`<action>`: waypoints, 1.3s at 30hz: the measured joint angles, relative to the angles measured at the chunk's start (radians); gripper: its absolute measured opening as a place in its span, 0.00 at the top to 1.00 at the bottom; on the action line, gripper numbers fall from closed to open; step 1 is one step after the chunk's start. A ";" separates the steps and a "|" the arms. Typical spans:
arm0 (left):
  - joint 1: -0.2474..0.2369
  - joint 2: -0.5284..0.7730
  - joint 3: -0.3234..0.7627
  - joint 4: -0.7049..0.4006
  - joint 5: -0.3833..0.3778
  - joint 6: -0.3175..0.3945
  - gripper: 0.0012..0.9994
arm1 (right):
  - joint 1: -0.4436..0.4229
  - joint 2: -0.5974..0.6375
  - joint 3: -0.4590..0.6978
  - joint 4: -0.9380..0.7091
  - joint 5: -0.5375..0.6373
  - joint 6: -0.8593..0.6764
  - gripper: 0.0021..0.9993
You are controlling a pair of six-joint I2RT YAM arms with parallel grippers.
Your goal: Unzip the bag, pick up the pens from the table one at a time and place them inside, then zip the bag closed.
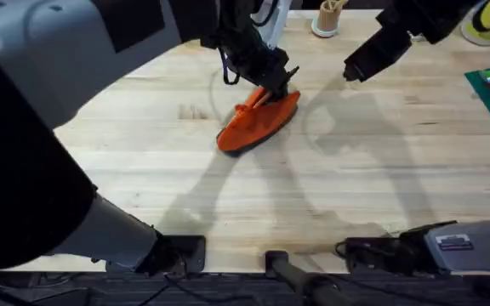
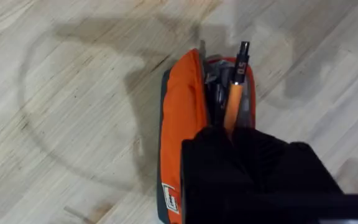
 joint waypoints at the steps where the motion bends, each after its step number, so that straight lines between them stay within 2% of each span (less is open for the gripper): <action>1: 0.000 0.000 -0.001 0.002 0.000 0.000 0.96 | 0.000 0.000 0.000 0.000 0.000 0.000 0.00; 11: 0.000 0.000 -0.045 0.048 0.000 0.000 0.96 | 0.000 0.000 0.000 0.000 0.000 0.000 0.00; 28: 0.000 0.000 -0.060 0.052 0.000 0.000 0.94 | 0.000 0.000 0.000 0.000 0.000 0.000 0.00; 31: -0.001 0.000 -0.060 0.053 0.001 0.000 0.82 | 0.000 0.000 0.000 0.000 0.000 0.000 0.00; 33: -0.001 0.000 -0.060 0.053 0.001 0.000 0.77 | 0.000 0.000 0.000 0.000 0.000 0.000 0.00; 35: -0.002 0.000 -0.060 0.053 0.001 0.000 0.65 | 0.000 0.000 0.000 0.000 0.000 0.000 0.00; 38: -0.003 0.000 -0.060 0.053 0.003 0.001 0.17 | 0.000 0.000 0.000 0.000 0.000 0.000 0.00; 39: -0.003 0.000 -0.060 0.053 0.004 -0.003 0.06 | 0.000 0.000 0.000 0.000 0.000 0.000 0.00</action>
